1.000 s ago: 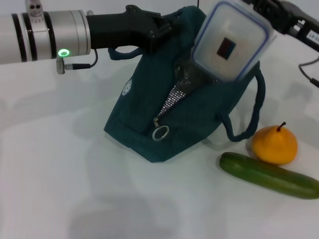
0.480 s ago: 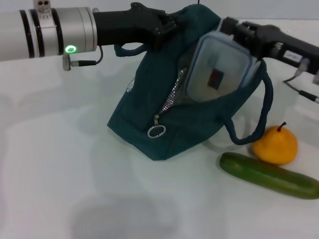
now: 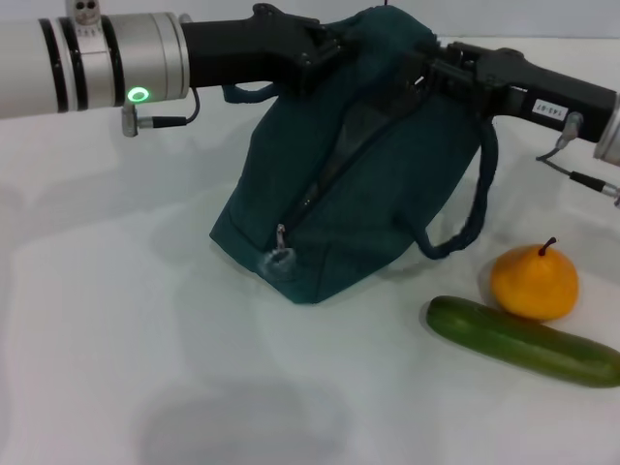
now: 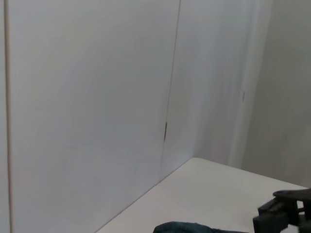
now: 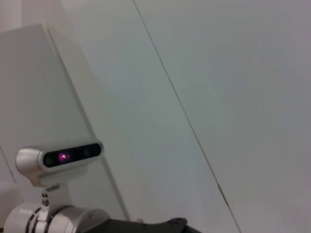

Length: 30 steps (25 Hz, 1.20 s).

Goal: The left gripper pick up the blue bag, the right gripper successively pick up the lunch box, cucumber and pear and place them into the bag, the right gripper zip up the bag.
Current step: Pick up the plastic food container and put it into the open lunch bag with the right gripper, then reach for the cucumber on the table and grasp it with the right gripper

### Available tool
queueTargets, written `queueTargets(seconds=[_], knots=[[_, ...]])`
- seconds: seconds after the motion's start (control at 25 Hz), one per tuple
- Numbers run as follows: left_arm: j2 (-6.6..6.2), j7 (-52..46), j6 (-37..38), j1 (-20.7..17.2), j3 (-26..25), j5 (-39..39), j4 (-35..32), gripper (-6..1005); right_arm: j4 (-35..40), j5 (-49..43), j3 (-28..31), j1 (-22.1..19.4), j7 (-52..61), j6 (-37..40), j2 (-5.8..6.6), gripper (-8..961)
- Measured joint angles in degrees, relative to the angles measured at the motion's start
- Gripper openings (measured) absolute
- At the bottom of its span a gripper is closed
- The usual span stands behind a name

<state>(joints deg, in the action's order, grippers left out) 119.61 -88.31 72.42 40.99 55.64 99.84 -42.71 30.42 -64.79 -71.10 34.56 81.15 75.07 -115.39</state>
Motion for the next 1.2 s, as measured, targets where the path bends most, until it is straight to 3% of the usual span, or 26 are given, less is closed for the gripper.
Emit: queueTargets(seconds=[0.2, 0.4, 0.56, 0.8, 1.04, 1.2], knots=[[0.0, 0.08, -0.11, -0.6, 0.0, 0.1, 0.0, 51, 8.46, -3.13, 0.17, -4.58, 2.14, 0.57, 0.77, 446], [-0.13, 0.14, -0.46, -1.35, -0.01, 0.14, 0.12, 51, 25.05, -11.26, 2.01, -13.15, 9.16, -1.3, 1.28, 530], [-0.16, 0.25, -0.74, -1.76, 0.0, 0.23, 0.29, 51, 35.73, -18.79, 7.04, -18.08, 13.71, 6.33, 0.77, 597], [-0.14, 0.46, -1.89, -1.35, 0.59, 0.31, 0.49, 51, 42.0, -32.1, 16.32, -17.41, 23.04, 22.46, 0.91, 634], [-0.09, 0.49, -2.16, -1.28, 0.73, 0.35, 0.59, 50, 48.93, -43.87, 16.78, -15.21, 27.99, 34.08, 0.87, 639], [-0.03, 0.5, -2.27, -1.18, 1.19, 0.36, 0.61, 48, 51.71, -50.71, 16.24, -14.04, 32.83, 36.38, 0.76, 642]])
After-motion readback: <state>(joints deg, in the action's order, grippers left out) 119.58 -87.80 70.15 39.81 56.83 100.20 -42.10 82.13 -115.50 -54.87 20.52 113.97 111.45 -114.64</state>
